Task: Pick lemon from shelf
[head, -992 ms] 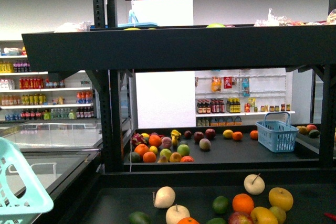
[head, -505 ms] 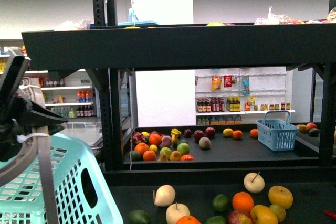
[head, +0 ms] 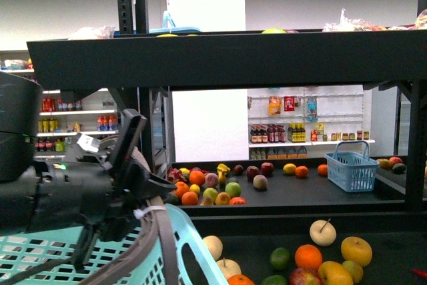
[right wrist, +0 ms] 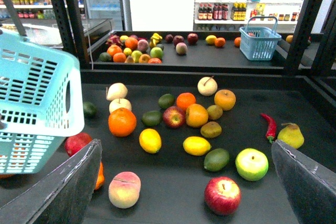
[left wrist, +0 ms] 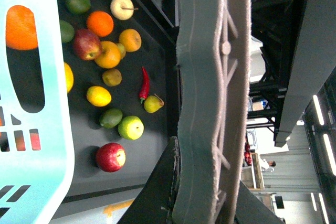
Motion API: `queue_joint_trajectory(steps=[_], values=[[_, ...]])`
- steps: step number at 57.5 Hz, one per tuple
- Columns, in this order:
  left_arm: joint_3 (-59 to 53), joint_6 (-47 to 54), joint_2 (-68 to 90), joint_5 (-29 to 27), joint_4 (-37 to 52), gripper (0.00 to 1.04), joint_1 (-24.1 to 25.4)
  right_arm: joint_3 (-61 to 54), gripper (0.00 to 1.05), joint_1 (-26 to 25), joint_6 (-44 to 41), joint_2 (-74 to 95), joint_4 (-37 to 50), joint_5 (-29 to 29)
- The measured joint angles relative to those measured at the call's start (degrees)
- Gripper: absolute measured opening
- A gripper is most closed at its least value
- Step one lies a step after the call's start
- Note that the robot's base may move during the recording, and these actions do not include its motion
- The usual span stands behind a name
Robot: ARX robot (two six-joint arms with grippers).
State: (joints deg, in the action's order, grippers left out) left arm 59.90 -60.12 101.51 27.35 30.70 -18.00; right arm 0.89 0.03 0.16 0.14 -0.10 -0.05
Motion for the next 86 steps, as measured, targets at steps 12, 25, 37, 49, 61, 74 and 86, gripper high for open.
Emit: queue_joint_trajectory(steps=[12, 25, 37, 49, 61, 74, 86], values=[[1.6, -0.4, 2.0, -0.6, 1.0, 0.10, -3.4, 0.0, 0.97, 0.0, 0.0, 0.0, 0.0, 0.0], [1.6, -1.9, 3.5, -1.9, 3.7, 0.10, -5.4, 0.0, 0.97, 0.0, 0.0, 0.0, 0.0, 0.0], [1.6, -1.7, 4.3, -1.9, 4.3, 0.10, -7.6, 2.8, 0.97, -2.7, 7.5, 13.1, 0.7, 3.2], [1.6, -1.8, 4.6, -1.5, 4.3, 0.10, -8.2, 13.1, 0.97, -12.4, 9.5, 56.5, 31.4, -7.1], [1.7, -1.6, 4.6, -1.9, 4.3, 0.10, -8.1, 34.7, 0.97, -12.9, 7.9, 95.9, 31.6, -12.2], [1.7, -1.5, 4.6, -1.6, 4.3, 0.10, -8.1, 59.6, 0.97, -9.9, 8.3, 120.8, 20.3, -9.3], [1.7, -1.6, 4.6, -1.9, 4.3, 0.10, -8.1, 81.3, 0.97, -7.1, 19.7, 137.0, 5.8, -1.8]])
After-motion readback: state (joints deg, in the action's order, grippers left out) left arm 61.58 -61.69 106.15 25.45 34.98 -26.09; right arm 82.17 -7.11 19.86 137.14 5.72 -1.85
